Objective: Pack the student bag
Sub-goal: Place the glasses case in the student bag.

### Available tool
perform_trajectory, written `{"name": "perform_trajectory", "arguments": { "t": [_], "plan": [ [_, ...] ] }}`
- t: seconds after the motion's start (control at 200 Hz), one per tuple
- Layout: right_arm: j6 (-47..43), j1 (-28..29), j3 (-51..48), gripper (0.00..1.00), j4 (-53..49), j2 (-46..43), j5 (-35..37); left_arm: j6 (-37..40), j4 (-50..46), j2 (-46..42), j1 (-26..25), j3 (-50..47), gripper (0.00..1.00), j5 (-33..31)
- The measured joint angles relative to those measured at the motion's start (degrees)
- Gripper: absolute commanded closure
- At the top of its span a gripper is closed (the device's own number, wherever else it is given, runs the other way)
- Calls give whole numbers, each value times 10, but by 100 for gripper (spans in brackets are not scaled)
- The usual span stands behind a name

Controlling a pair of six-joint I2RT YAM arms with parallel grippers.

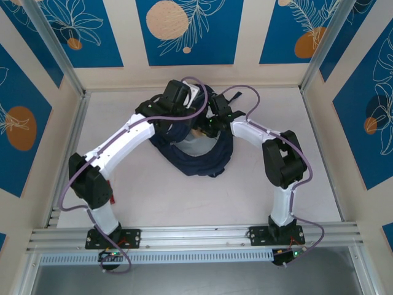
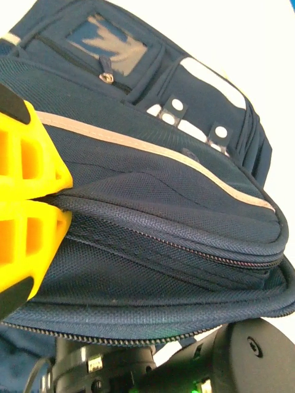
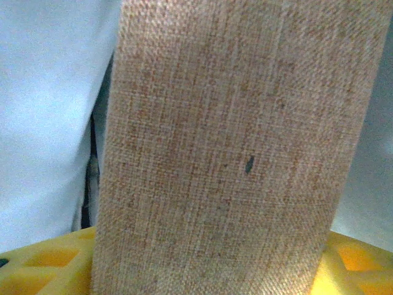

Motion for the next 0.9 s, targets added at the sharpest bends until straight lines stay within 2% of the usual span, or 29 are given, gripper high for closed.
{"name": "perform_trajectory", "arguments": {
  "t": [0.19,0.365,0.525,0.635,0.785,0.9],
  "plan": [
    [29,-12,11,24,37,14,-9,-29,-2,19,16,17,100,40],
    [37,-13,-26,18,71,6,-20,-38,-2,23,23,20,100,59],
    [38,-18,-54,17,80,-2,-29,-40,-2,25,26,20,100,69],
    [36,-19,-68,28,85,-14,-31,-40,-2,25,28,20,100,72],
    [47,-20,-76,56,94,-23,-33,-42,-2,25,29,20,100,73],
    [55,-20,-76,63,104,-21,-41,-44,-2,25,30,20,100,78]
  ]
}}
